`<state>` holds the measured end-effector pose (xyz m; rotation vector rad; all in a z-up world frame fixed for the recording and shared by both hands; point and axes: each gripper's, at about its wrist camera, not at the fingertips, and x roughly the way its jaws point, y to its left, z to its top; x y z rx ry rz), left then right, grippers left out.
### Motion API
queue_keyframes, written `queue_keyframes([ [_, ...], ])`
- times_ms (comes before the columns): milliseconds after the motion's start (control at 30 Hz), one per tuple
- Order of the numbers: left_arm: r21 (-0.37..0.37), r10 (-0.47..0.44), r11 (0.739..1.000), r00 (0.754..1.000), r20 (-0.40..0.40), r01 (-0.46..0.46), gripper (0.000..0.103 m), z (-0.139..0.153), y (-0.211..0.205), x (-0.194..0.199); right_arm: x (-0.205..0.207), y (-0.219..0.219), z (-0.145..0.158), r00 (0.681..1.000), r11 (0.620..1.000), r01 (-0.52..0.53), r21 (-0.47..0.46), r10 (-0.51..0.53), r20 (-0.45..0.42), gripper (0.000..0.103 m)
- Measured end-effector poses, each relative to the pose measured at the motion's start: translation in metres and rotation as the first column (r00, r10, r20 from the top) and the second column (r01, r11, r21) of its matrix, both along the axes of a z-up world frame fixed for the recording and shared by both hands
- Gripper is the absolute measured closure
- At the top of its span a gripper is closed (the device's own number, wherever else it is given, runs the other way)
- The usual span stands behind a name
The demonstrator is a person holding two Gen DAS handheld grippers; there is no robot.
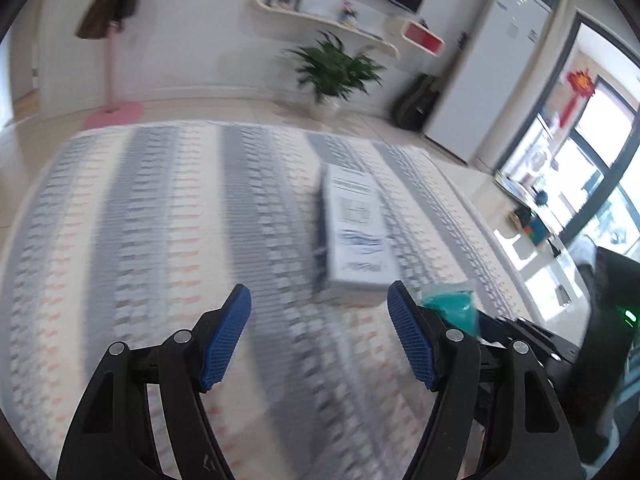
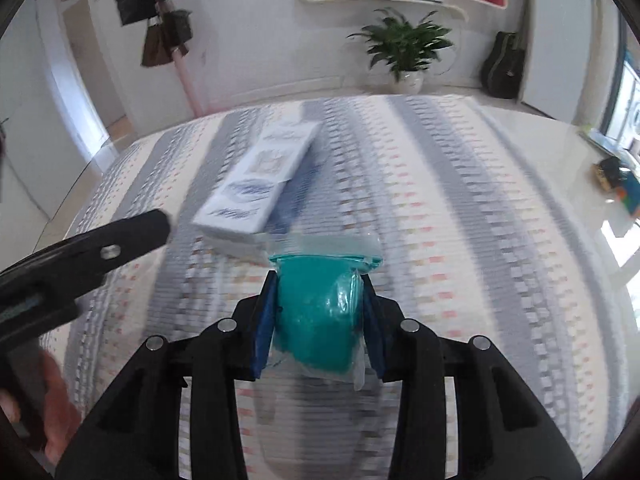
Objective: Collect trash
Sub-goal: 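Grasp the teal packet with the right gripper and lift it, then grasp the white milk carton with the left gripper and lift it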
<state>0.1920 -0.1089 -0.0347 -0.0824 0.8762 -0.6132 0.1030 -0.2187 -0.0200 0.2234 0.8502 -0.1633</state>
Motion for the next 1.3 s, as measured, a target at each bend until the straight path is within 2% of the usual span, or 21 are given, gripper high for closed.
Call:
queue_keyframes([
  [67, 0.007, -0.005, 1.000, 0.999, -0.031, 0.005, 0.023, -0.007, -0.025, 0.012, -0.005, -0.017, 0.000, 1.000, 0.999, 0.029, 0.019, -0.029, 0.006, 0.068],
  [133, 0.025, -0.006, 1.000, 0.999, -0.039, 0.007, 0.023, -0.012, -0.041, 0.021, -0.007, -0.030, -0.002, 0.999, 0.998, 0.045, 0.037, -0.045, 0.002, 0.068],
  [200, 0.074, -0.001, 0.997, 0.999, -0.040, 0.004, 0.023, -0.021, -0.061, 0.029, -0.008, -0.039, -0.004, 0.999, 0.997, 0.053, 0.052, -0.052, -0.004, 0.068],
  [233, 0.104, 0.001, 0.995, 0.999, -0.044, 0.003, 0.031, -0.026, -0.068, 0.034, -0.011, -0.044, -0.007, 0.998, 0.996, 0.056, 0.068, -0.056, -0.005, 0.068],
  [267, 0.141, 0.000, 0.990, 0.999, -0.055, 0.008, 0.047, -0.032, -0.075, 0.037, -0.014, -0.046, -0.008, 0.998, 0.995, 0.060, 0.077, -0.060, -0.005, 0.068],
  [400, 0.189, -0.016, 0.982, 0.999, -0.039, 0.023, 0.049, -0.033, -0.078, 0.034, -0.024, -0.055, -0.009, 0.997, 0.991, 0.072, 0.117, -0.075, 0.014, 0.068],
  [533, 0.178, 0.004, 0.984, 1.000, -0.028, 0.001, 0.049, -0.021, -0.055, 0.004, -0.035, -0.044, -0.003, 0.998, 0.993, 0.046, 0.111, -0.049, 0.025, 0.068],
  [700, 0.188, 0.067, 0.980, 0.997, -0.024, -0.061, 0.049, -0.007, 0.004, -0.064, -0.052, -0.022, 0.008, 1.000, 0.991, -0.010, 0.134, 0.006, 0.024, 0.068],
  [833, 0.209, 0.140, 0.970, 0.989, -0.047, -0.128, 0.049, -0.010, 0.058, -0.122, -0.070, 0.014, 0.019, 0.992, 0.985, -0.129, 0.118, 0.130, -0.003, 0.068],
  [967, 0.187, 0.209, 0.962, 0.977, -0.048, -0.197, 0.049, -0.008, 0.096, -0.168, -0.091, 0.049, 0.027, 0.976, 0.973, -0.219, 0.078, 0.219, 0.010, 0.068],
  [1033, 0.189, 0.228, 0.958, 0.973, -0.037, -0.217, 0.049, -0.007, 0.100, -0.178, -0.100, 0.064, 0.029, 0.972, 0.971, -0.235, 0.036, 0.235, 0.014, 0.068],
  [1100, 0.196, 0.228, 0.957, 0.972, -0.058, -0.213, 0.042, -0.012, 0.100, -0.179, -0.109, 0.074, 0.029, 0.970, 0.970, -0.243, -0.006, 0.243, 0.011, 0.068],
  [1167, 0.198, 0.218, 0.959, 0.974, -0.056, -0.203, 0.040, -0.011, 0.098, -0.177, -0.112, 0.076, 0.028, 0.970, 0.970, -0.241, -0.009, 0.241, 0.004, 0.068],
  [1233, 0.194, 0.204, 0.962, 0.978, -0.048, -0.191, 0.030, -0.009, 0.096, -0.171, -0.114, 0.075, 0.026, 0.973, 0.973, -0.232, 0.001, 0.232, -0.006, 0.068],
  [1300, 0.195, 0.200, 0.963, 0.978, -0.056, -0.186, 0.030, -0.009, 0.093, -0.160, -0.113, 0.074, 0.025, 0.974, 0.974, -0.226, -0.003, 0.226, -0.018, 0.068],
])
